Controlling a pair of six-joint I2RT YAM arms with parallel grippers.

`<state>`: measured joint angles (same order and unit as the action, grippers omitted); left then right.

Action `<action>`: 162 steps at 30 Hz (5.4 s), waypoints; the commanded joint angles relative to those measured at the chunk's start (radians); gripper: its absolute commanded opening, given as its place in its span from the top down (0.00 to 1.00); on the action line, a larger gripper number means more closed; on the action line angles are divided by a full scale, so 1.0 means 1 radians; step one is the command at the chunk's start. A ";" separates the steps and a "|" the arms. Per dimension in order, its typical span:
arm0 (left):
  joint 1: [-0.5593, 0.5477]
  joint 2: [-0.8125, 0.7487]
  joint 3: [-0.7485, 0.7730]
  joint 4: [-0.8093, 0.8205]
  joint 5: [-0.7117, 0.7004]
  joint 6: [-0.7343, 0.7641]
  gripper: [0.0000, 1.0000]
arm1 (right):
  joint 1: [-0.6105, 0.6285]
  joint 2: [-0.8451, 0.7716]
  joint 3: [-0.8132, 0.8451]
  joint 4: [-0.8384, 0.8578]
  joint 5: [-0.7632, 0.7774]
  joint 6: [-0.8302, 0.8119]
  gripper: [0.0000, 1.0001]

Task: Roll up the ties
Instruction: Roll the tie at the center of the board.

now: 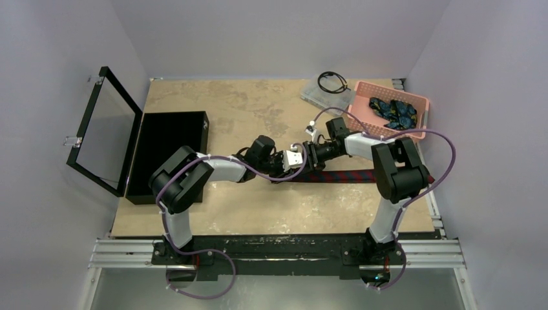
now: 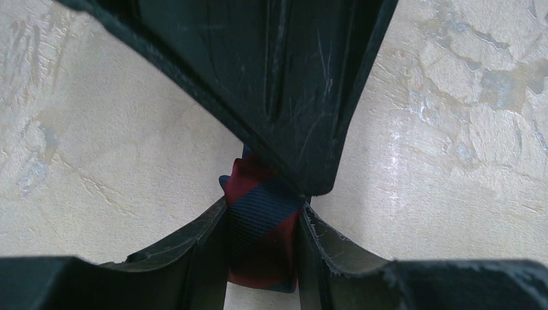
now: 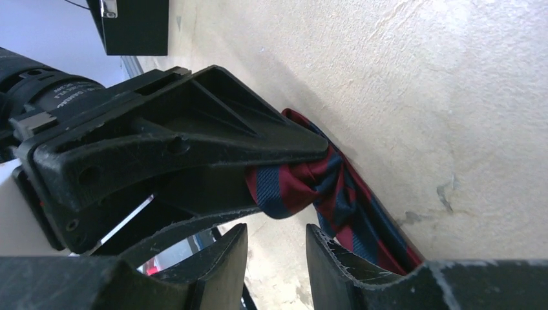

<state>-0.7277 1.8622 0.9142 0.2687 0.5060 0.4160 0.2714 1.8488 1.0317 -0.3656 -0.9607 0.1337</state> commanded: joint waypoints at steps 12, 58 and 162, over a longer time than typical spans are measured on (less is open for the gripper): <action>-0.030 0.018 0.031 -0.123 -0.061 0.069 0.63 | 0.014 0.102 0.034 0.093 -0.010 0.061 0.68; 0.031 0.059 -0.080 0.309 0.142 -0.063 0.13 | -0.018 0.171 0.077 -0.093 0.007 -0.103 1.00; 0.031 0.030 -0.022 0.037 0.114 -0.007 0.33 | -0.005 0.108 0.108 -0.138 0.067 -0.164 1.00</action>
<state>-0.7063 1.9144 0.9161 0.3325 0.6472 0.3862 0.2638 1.9568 1.1007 -0.4488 -0.9649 0.0219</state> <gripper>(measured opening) 0.656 0.012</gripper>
